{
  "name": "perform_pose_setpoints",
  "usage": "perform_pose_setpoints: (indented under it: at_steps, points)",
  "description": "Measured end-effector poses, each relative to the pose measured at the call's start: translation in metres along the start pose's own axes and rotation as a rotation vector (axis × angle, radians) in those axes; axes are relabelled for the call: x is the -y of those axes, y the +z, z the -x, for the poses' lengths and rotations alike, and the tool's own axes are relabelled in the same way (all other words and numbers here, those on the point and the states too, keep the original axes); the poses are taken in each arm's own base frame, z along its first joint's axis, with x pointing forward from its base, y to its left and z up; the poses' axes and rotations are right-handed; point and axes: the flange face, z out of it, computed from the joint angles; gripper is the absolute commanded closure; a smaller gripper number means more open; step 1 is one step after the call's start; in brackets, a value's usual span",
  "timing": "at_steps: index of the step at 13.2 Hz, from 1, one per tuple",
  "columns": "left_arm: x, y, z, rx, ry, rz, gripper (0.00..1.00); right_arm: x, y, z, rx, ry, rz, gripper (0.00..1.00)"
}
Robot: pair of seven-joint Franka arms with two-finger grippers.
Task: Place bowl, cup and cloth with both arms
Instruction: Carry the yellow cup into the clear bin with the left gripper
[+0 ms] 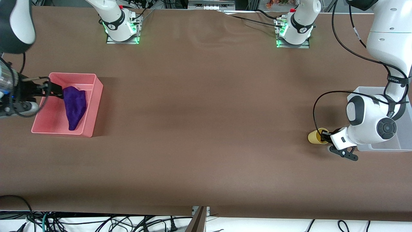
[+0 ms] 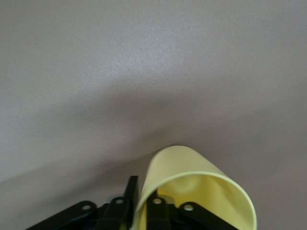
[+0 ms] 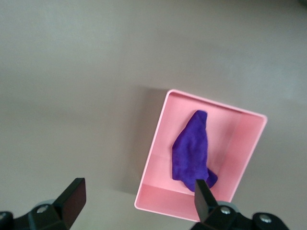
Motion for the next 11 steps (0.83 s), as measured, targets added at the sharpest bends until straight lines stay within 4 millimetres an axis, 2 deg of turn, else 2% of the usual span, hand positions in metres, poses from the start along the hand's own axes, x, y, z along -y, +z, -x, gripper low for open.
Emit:
perform_pose_setpoints:
  at_steps: [2,3,4,6,7,9,11]
  points:
    - [0.0,-0.011,-0.001,-0.006,0.001,-0.005,1.0,-0.001,-0.043,0.014,-0.07,0.007,0.015,0.0]
    - [0.001,-0.021,-0.001,0.001,0.005,-0.005,1.0,-0.001,-0.057,0.023,-0.085,0.008,0.016,0.0]
    - [0.003,-0.035,0.0,0.02,0.016,-0.002,1.0,0.0,-0.064,0.029,-0.082,0.009,0.015,0.0]
    - [0.016,-0.075,0.006,0.067,0.067,0.008,1.0,0.002,-0.061,0.035,-0.042,0.028,0.003,0.0]
    - [0.03,-0.097,0.014,0.086,0.094,0.013,1.0,0.003,-0.057,0.035,-0.028,0.063,-0.003,0.0]
    - [0.073,-0.13,0.04,0.117,0.15,0.005,1.0,0.008,-0.051,0.033,-0.01,0.118,-0.022,0.0]
    - [0.116,-0.141,0.068,0.171,0.222,-0.065,1.0,0.011,-0.05,0.032,-0.009,0.127,-0.032,0.0]
